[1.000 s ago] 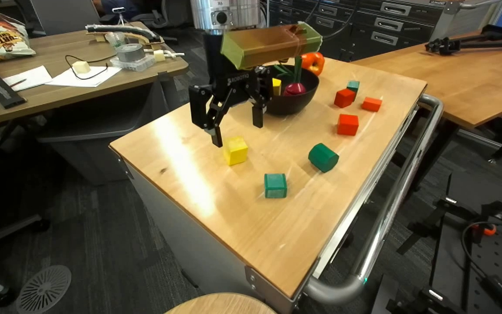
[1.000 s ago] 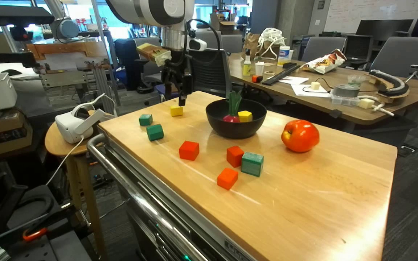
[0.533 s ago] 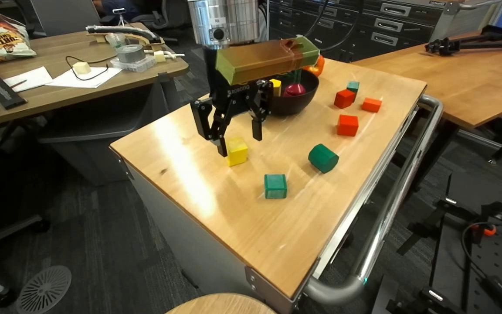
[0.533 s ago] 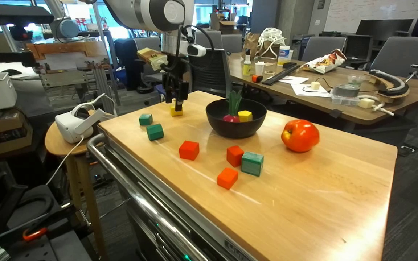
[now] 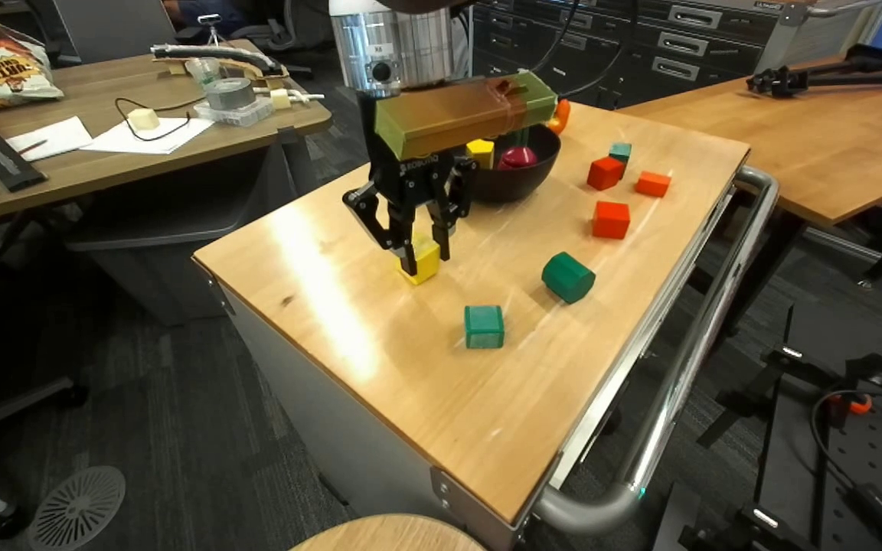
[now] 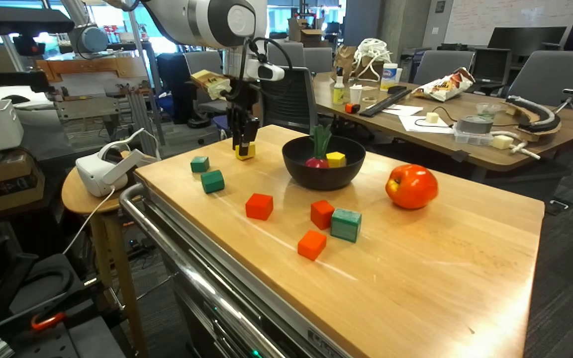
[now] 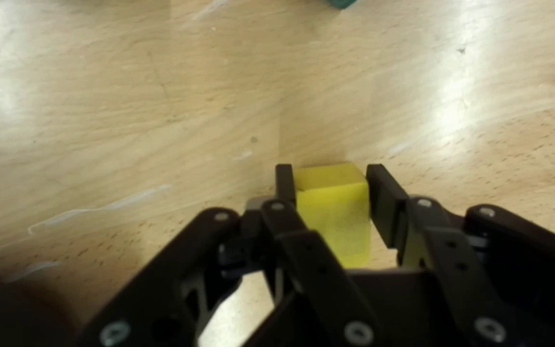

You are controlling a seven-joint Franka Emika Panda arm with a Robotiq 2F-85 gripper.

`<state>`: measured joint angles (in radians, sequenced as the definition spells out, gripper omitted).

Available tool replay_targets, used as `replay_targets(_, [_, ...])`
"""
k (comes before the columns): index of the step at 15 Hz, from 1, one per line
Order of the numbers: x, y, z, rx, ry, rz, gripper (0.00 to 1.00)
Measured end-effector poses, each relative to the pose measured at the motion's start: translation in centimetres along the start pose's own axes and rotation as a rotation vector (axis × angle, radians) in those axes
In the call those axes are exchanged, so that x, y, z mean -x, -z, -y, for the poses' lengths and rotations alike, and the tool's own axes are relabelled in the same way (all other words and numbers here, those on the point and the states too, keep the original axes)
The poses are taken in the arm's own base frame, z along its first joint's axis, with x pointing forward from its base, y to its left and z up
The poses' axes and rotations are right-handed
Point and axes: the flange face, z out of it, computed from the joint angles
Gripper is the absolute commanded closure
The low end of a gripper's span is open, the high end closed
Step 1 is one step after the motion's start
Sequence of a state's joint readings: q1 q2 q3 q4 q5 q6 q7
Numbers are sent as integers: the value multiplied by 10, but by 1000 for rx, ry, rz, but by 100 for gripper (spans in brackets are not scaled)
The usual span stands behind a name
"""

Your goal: Put the red object and blocks into the bowl and then move the apple to the left side of the bowl

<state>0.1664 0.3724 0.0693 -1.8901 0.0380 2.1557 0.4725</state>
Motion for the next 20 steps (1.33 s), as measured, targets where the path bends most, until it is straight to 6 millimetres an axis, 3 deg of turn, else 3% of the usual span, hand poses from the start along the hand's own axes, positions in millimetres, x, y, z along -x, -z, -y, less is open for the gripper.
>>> replay_targets(2, [-4, 8, -7, 12, 0, -26, 85])
replay_targets(4, [-13, 36, -26, 51, 6, -113, 85])
replay_targets(8, [-22, 119, -95, 162, -33, -306, 85])
replay_targets(10, [-28, 139, -124, 205, -73, -379, 85])
replay_targets(12, [-33, 129, -134, 207, -87, -388, 85])
replay_targets(15, [-39, 85, -124, 177, -80, -351, 85])
replay_targets(16, [-41, 70, -119, 167, -78, -334, 48])
replay_targets(17, [-43, 56, -115, 161, -76, -319, 34])
replay_targets(20, [-47, 34, -112, 165, -73, -298, 12])
